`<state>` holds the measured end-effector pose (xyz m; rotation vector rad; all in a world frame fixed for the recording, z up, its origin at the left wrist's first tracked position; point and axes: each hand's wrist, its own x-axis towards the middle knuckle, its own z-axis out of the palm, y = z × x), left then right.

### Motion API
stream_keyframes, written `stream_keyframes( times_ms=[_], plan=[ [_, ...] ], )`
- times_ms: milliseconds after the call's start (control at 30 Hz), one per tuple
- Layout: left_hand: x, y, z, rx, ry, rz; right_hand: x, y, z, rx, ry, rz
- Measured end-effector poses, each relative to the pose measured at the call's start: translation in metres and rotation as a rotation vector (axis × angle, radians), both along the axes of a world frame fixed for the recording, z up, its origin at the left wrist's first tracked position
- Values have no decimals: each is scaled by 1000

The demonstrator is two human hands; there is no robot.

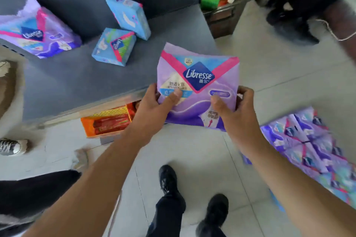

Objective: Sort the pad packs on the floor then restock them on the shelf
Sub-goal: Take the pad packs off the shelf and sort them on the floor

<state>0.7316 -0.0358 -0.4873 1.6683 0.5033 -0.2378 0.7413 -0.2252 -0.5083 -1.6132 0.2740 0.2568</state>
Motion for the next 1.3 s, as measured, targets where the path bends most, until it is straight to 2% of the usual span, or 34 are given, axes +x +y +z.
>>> stream_keyframes(
  times_ms=[267, 467, 600, 867, 1100, 1300],
  plan=[
    [6, -162, -62, -4, 176, -400, -72, -162, -56, -49, 228, -318],
    [24, -233, -123, 93, 369, -683, -104, -211, -107, -44, 437, -534],
    [45, -266, -170, 163, 466, -780, -111, -223, -151, -89, 574, -628],
    [71, -315, -275, 340, 511, -1034, -103, -237, -249, -129, 774, -741],
    [73, -346, -394, 494, 456, -1160, -102, -261, -369, -65, 808, -813],
    [72, -360, -506, 642, 385, -1211, -97, -270, -479, -174, 784, -827]
  ],
)
